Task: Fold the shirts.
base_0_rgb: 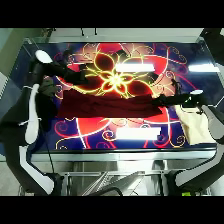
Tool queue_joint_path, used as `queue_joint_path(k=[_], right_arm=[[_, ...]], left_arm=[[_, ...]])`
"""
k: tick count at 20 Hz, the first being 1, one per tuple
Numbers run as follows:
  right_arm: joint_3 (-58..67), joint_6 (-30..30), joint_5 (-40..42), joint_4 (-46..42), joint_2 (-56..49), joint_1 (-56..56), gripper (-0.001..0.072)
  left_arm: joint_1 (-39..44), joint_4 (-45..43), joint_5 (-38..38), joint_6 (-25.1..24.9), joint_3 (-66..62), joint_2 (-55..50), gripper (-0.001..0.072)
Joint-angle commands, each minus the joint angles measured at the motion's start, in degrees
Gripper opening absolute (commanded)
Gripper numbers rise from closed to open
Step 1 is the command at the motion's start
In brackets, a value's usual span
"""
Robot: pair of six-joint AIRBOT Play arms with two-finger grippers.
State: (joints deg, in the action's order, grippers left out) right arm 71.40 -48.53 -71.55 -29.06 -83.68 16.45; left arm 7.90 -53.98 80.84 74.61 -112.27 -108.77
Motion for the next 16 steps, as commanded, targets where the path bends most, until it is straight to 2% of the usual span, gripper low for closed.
queue_joint_path(k=[1, 4, 7, 11, 13, 16], right_arm=[[4.8, -2.6, -7.1, 1.9, 2.9, 0.0, 0.0019], [10.1, -5.2, -12.1, 3.4, 7.7, 0.1, 0.0019], [13.7, -6.4, -16.7, 7.3, 12.4, 0.1, 0.0019], [16.2, -6.4, -17.5, 8.2, 15.7, 0.5, 0.0019], [16.5, -6.4, -17.5, 8.1, 15.6, 0.6, 0.0018], [16.5, -7.5, -17.4, 7.6, 15.6, 0.5, 0.0018]], left_arm=[[8.2, 0.1, 0.0, 2.2, 0.0, -4.2, 0.0166], [18.1, 0.0, -3.6, 2.6, 0.0, -10.1, 0.0166], [26.0, 0.0, -11.3, 5.4, -0.1, -14.4, 0.0166], [33.5, 0.2, -17.4, 6.5, -0.3, -16.7, 0.0166], [34.5, 0.1, -15.5, 6.5, -2.6, -15.9, 0.0165], [32.4, 0.0, -5.6, 6.4, -8.1, -13.4, 0.0165]])
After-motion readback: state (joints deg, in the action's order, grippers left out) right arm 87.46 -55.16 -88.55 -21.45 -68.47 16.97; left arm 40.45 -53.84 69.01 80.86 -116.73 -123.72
